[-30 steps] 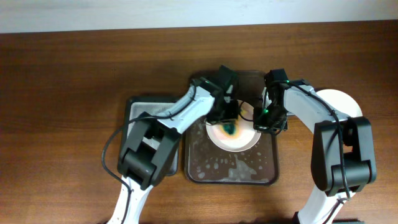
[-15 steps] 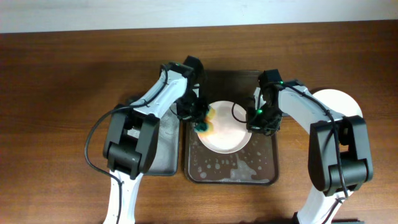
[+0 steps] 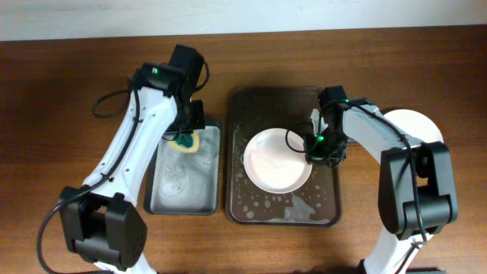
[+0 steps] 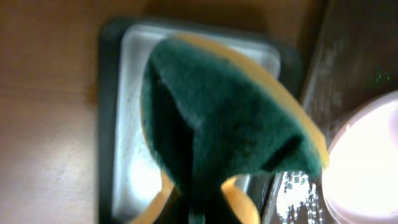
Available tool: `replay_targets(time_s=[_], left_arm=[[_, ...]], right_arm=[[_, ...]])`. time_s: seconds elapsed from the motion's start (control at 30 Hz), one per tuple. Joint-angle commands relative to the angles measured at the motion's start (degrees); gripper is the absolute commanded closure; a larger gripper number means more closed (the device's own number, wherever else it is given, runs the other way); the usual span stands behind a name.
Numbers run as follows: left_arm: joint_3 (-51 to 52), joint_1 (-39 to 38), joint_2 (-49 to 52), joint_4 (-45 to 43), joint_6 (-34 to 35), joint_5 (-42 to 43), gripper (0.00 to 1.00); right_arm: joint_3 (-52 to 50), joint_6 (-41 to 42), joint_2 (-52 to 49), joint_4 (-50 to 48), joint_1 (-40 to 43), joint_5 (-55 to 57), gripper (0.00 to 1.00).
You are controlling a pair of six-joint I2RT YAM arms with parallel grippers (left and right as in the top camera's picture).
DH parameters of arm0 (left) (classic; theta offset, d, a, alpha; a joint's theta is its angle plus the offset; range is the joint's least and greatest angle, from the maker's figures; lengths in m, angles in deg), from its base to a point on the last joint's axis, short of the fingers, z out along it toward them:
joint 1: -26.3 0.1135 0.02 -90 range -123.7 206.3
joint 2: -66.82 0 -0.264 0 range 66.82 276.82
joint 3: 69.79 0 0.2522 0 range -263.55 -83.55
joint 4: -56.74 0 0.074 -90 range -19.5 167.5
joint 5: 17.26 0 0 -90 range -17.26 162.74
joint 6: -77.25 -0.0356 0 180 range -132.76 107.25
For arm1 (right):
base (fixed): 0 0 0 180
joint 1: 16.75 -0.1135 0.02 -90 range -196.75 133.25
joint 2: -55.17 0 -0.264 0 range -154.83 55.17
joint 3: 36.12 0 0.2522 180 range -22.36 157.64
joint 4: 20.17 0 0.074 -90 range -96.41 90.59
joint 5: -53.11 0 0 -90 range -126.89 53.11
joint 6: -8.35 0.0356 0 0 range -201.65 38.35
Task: Clean dirty plates on tray and stack at the side
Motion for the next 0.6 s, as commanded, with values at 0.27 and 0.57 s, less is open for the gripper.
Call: replay_targets(time_s=[0.27,0.57], left_arm=[[13.4,4.1,-14.2,-10.7,-2.3,9.8,0.24],[13.4,4.1,-33.1,-8.0,-2.3,11.5,0.0]], right_arm=[[-0.1,-1.0,28.9,2.3,-8.1,27.6,0.96],[-0.1,9.3,33.4,8.9,-37.7,72.3,0.96]])
